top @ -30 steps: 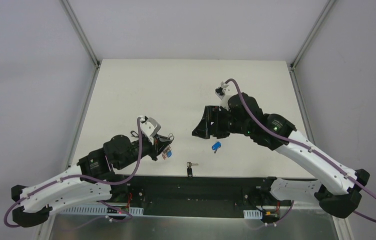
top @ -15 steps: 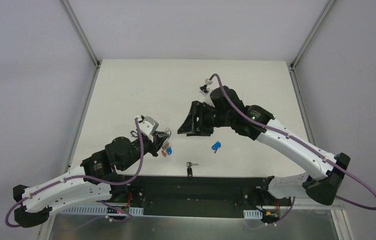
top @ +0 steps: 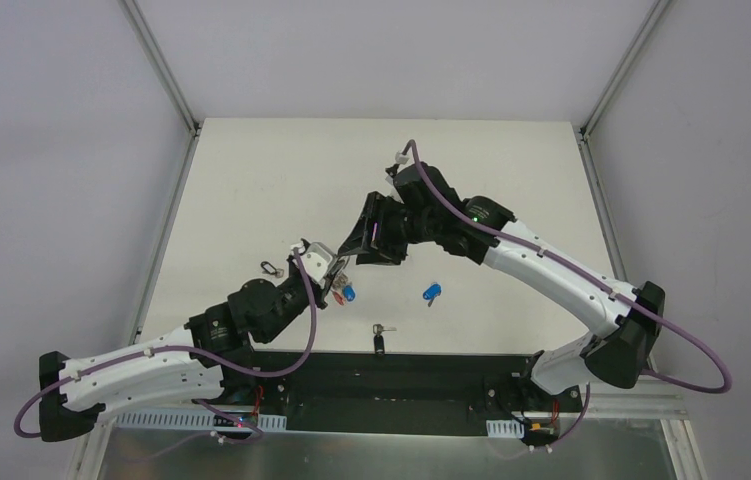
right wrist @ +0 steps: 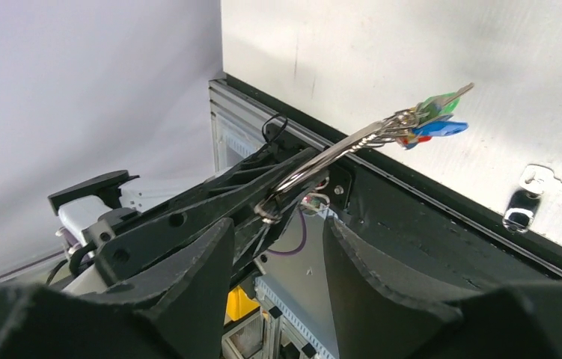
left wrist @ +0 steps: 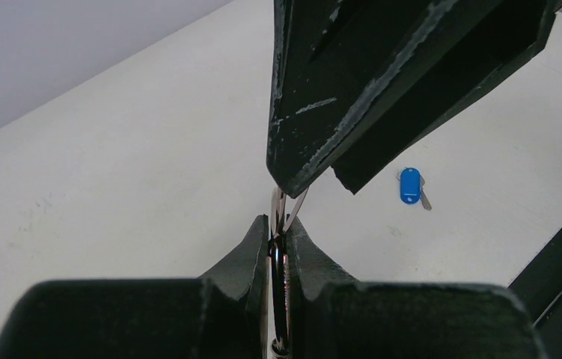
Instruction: Put the keys on the keyring
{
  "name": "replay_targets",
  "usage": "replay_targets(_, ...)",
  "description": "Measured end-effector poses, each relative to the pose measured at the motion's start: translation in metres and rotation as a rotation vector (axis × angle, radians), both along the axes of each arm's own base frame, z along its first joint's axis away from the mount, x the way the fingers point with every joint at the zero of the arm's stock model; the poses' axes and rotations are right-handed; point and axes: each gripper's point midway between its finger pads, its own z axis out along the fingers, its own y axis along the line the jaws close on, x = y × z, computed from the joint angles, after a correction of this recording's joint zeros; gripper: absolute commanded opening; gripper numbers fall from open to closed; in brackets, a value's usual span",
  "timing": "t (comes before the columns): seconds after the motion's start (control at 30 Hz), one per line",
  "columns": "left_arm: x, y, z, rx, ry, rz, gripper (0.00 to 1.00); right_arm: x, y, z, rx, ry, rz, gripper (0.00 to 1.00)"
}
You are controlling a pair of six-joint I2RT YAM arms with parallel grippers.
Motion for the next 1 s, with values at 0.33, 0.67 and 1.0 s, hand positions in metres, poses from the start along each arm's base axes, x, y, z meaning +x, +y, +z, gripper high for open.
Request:
replay_targets(0.33, 0.0, 0.0, 0.011, 0.03, -0.075, 0.008, 0.0, 0.006, -0.001, 0.002, -0.018, 0.007, -0.04, 0.46)
replay_targets(0.67, 0.0, -0.001, 0.014, 0.05, -0.102, 0.017, 0.0, 0.009, 0.006, -0.005, -0.027, 0.042, -0.05, 0.4)
replay_targets(1.0, 0.0, -0.004, 0.006, 0.119, -0.133, 0.028, 0.0, 0.01, 0.009, -0.005, -0.024, 0.063, -0.06, 0.33)
